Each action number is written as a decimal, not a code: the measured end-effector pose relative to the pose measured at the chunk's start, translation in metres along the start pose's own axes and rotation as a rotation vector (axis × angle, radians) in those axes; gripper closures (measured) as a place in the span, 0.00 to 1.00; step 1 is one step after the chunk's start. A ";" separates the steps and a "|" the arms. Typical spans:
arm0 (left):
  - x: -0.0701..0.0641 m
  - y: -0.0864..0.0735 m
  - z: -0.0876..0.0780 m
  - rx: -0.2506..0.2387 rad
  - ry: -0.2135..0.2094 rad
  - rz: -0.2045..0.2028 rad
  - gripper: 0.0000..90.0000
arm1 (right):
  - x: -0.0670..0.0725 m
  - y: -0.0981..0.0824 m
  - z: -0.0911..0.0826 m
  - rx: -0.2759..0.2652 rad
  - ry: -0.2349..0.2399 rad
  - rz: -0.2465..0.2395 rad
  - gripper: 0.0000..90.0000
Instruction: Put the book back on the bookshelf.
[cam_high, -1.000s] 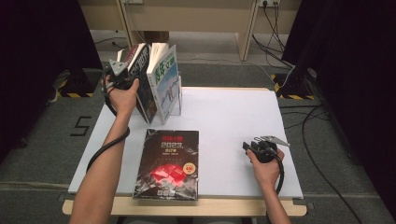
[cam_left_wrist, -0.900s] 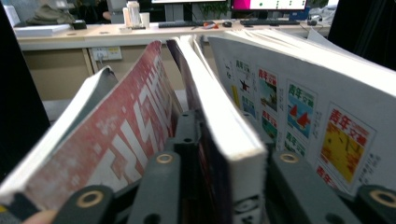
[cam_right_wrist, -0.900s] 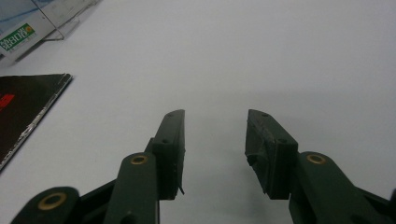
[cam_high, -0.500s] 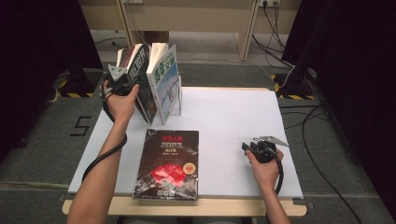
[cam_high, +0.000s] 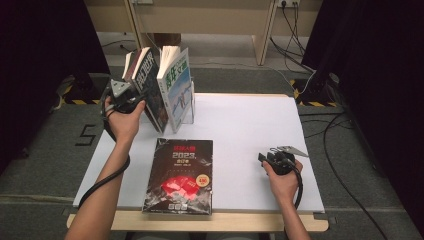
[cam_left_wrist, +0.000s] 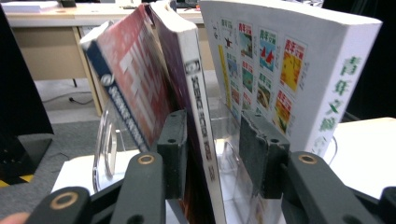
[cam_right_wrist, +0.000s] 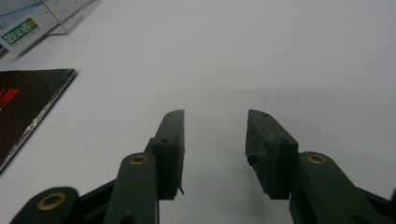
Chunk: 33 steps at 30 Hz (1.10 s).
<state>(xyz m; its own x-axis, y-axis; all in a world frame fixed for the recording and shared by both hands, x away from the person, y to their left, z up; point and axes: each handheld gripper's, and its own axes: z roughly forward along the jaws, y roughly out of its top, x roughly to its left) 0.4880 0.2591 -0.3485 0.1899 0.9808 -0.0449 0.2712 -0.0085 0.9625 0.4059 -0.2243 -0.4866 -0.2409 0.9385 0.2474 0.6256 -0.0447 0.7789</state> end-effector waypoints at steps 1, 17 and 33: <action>0.001 -0.001 -0.002 0.005 -0.003 -0.001 0.69 | 0.000 0.000 0.000 0.000 0.000 -0.001 0.64; 0.024 -0.013 -0.019 0.008 0.040 -0.143 0.62 | 0.000 0.000 0.000 0.004 -0.001 0.005 0.64; 0.040 0.012 0.021 0.012 -0.003 -0.241 0.57 | -0.001 -0.001 0.001 0.011 0.006 0.006 0.64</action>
<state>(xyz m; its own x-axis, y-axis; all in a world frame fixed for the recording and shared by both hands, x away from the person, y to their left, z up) 0.5188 0.2938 -0.3443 0.1217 0.9542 -0.2734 0.3200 0.2231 0.9208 0.4064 -0.2247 -0.4885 -0.2411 0.9362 0.2556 0.6353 -0.0469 0.7708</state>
